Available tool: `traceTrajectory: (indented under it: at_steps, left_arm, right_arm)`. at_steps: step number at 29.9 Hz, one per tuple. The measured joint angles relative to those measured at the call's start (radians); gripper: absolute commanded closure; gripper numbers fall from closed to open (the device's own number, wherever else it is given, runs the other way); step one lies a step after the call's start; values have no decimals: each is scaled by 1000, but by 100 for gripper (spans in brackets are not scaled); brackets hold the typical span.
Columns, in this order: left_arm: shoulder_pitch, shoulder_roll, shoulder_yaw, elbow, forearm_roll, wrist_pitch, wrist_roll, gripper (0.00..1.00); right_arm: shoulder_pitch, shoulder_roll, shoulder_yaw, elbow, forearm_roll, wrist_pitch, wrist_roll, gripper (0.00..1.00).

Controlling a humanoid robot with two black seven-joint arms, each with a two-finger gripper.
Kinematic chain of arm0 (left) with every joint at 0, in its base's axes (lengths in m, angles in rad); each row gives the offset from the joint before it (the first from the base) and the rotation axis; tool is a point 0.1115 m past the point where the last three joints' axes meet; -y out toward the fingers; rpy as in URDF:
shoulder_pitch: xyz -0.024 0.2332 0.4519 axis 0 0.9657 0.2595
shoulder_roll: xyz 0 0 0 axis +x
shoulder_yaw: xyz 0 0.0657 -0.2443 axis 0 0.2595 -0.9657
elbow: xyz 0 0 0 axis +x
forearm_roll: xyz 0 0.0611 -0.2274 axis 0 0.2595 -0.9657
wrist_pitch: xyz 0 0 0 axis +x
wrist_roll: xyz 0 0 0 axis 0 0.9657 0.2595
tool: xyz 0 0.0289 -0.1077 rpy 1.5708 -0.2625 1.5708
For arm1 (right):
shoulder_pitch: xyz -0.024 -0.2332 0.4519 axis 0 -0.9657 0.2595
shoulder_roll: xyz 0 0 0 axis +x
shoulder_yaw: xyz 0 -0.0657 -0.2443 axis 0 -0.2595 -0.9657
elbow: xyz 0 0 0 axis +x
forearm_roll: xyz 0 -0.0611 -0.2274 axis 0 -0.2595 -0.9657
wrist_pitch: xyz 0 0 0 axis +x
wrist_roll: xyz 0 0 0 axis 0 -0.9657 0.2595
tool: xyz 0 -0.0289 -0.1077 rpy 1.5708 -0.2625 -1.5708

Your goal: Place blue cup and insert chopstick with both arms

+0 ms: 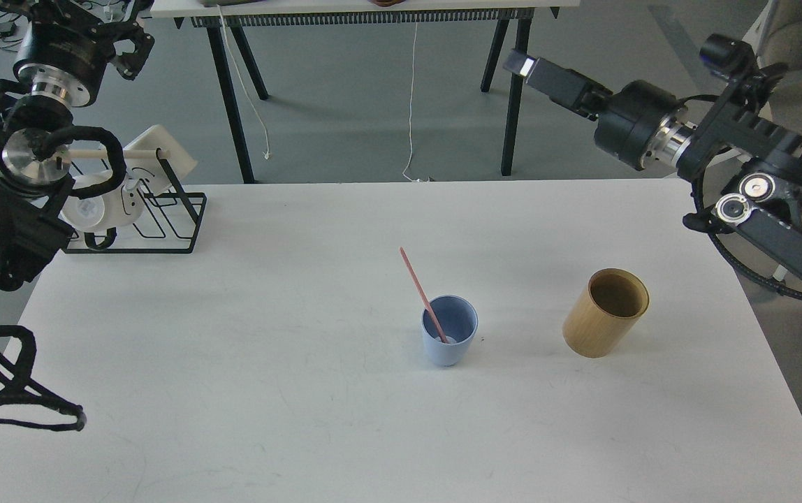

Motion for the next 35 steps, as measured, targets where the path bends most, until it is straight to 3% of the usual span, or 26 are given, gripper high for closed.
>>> traceTrajectory:
  at_steps: [7,11,24,35]
  left_arm:
    - [0,-22,0,0,0,0,-4,0]
    - [0,-43,0,0,0,0,-9,0]
    - [8,-99,-14,2,-5,0,-11,0]
    - [18,-105,-15,3,-6,0,-11,0]
  right_arm:
    - [5,29,90,-179,259,-3,4,1]
    - [5,65,105,-262,440,-4,30,1]
    - [-23,160,153,-388,1039,7,44,1]
    - [-25,275,271,-606,1162,186,43,1]
